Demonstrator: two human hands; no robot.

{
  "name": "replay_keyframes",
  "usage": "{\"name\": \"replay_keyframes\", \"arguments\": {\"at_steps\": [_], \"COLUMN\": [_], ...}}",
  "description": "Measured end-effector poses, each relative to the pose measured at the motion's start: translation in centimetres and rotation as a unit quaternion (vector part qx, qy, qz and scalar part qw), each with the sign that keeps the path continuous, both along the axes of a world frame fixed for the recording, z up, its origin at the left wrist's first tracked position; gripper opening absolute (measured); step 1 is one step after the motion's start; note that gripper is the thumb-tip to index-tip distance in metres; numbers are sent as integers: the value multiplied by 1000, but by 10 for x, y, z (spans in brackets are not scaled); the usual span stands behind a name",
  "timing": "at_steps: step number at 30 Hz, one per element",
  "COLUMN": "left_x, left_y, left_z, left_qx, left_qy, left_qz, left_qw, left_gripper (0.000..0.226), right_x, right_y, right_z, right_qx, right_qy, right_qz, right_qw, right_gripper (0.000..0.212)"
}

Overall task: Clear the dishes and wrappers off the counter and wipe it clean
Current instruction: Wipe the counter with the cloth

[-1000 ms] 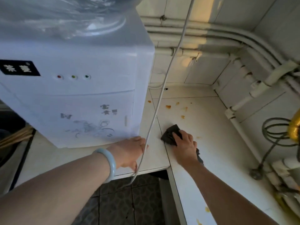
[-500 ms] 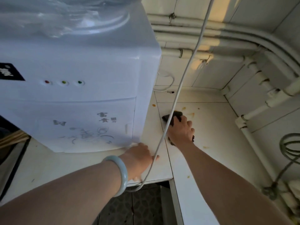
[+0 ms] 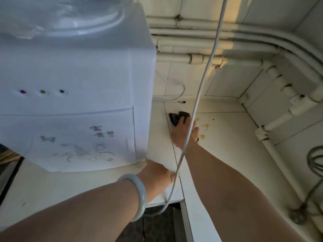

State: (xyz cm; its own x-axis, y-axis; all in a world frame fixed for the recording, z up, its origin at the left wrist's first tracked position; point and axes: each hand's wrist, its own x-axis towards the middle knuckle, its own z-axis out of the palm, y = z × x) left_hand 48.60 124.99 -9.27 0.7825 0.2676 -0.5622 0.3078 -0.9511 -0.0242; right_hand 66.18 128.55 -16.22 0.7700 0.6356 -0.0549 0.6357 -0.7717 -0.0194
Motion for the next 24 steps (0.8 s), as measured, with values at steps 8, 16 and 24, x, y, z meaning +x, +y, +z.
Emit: {"name": "replay_keyframes", "arguments": {"at_steps": [8, 16, 24], "left_x": [-13, -11, 49], "left_y": [-7, -31, -43], "left_z": [31, 66, 55], "left_qx": [-23, -3, -171], "left_qy": [40, 120, -104], "left_qz": [-30, -40, 34], "left_qw": [998, 992, 979], "left_gripper": [56, 22, 36], "right_x": [-30, -87, -105], "right_y": [-153, -174, -249], "right_z": [14, 39, 19], "right_qx": [-4, 129, 9], "right_qy": [87, 101, 54], "right_qz": [-223, -172, -173], "right_qw": [971, 971, 983], "right_gripper": [63, 46, 61]}}
